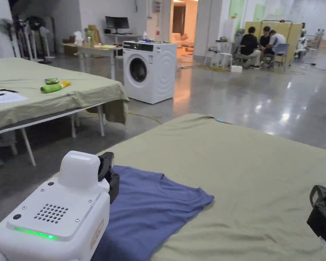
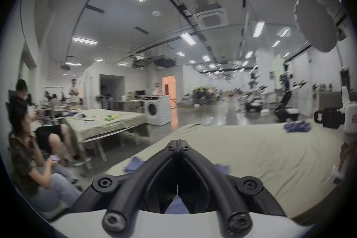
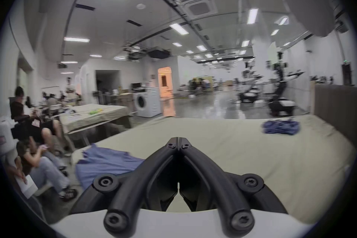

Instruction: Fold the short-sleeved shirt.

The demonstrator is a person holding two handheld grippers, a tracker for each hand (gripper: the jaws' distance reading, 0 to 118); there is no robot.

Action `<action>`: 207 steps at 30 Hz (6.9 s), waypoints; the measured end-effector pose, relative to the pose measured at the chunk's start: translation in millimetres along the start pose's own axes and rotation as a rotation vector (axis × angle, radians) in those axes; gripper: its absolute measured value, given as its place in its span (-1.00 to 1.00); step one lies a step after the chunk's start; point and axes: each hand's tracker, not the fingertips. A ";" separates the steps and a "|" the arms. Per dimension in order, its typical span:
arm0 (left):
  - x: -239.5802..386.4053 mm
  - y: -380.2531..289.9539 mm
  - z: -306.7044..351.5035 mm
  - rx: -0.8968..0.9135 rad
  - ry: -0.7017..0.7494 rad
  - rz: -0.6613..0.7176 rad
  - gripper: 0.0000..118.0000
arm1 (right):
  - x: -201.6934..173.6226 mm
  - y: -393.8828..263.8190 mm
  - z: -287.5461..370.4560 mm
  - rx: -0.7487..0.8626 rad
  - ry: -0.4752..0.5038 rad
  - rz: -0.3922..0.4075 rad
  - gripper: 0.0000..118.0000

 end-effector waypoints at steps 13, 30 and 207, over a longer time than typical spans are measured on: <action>-4.9 10.6 -252.7 -0.866 -0.443 0.203 -1.00 | -53.2 -28.7 -18.5 -0.111 0.149 0.029 -0.97; 53.9 -150.7 -424.5 -1.262 -0.237 -0.005 1.00 | -11.5 -56.9 -48.1 -0.255 0.083 -0.034 -0.97; 303.6 126.1 -474.0 -0.618 -0.686 0.320 -0.96 | 464.8 210.9 -133.1 -0.214 -0.615 -0.344 -0.94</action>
